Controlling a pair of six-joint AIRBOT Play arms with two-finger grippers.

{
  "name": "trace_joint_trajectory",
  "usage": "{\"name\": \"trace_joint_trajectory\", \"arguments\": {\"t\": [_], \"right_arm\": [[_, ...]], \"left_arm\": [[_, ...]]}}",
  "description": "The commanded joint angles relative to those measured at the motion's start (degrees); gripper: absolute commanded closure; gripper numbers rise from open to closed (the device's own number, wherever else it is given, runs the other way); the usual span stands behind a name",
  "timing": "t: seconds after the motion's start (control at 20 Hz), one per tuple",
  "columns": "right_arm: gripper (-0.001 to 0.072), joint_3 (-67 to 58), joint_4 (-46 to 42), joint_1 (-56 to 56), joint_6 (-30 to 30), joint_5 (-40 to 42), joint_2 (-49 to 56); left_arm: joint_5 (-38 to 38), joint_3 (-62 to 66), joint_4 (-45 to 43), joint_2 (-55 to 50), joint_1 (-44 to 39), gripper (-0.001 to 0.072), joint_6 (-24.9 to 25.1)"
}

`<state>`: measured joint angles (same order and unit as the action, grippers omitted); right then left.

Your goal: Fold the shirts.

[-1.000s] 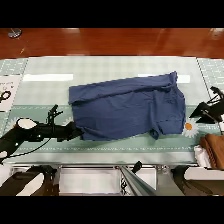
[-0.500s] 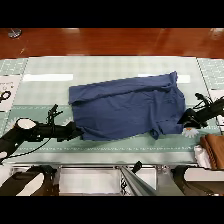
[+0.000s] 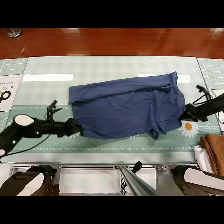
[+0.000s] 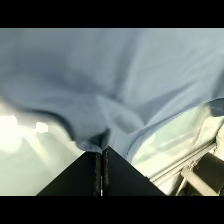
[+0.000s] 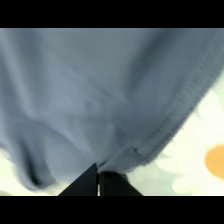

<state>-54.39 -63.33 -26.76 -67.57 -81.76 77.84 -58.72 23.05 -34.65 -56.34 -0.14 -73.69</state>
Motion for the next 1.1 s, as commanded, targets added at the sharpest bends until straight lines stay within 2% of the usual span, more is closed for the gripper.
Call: {"name": "trace_joint_trajectory", "arguments": {"t": [0.0,0.1,0.25,0.35,0.55,0.65,0.8,1.0,1.05], "right_arm": [[0.0693,-2.25,11.21,0.22,-0.24,9.22,-5.51],[0.0694,-6.32,18.03,0.63,-0.68,16.13,-5.18],[0.0694,-14.56,17.68,5.31,-1.42,25.00,-1.27],[0.0694,-20.63,16.57,8.92,-3.06,29.09,3.69],[0.0694,-32.06,11.76,12.79,-7.69,30.82,15.85],[0.0694,-35.47,11.76,13.40,-9.66,32.61,20.48],[0.0694,-36.54,11.85,13.38,-12.44,36.76,24.24],[0.0691,-36.54,11.82,13.42,-12.68,35.95,27.36],[0.0670,-36.54,11.72,13.38,-12.55,35.76,27.58]], "left_arm": [[-0.85,8.41,-1.97,1.18,1.49,0.0692,2.99],[0.48,14.69,-4.48,1.18,4.92,0.0693,2.99],[6.08,18.58,-5.01,-0.46,9.86,0.0693,2.99],[9.05,20.65,-4.76,-4.57,10.34,0.0693,3.15],[9.25,29.11,-4.79,-17.44,8.59,0.0692,6.67],[9.20,33.64,-4.76,-23.76,8.57,0.0692,6.60],[8.68,39.71,-4.31,-31.12,8.20,0.0692,6.40],[7.91,42.82,-4.15,-36.83,6.47,0.0690,6.43],[6.86,42.82,-4.17,-37.75,6.43,0.0685,6.43]]}}
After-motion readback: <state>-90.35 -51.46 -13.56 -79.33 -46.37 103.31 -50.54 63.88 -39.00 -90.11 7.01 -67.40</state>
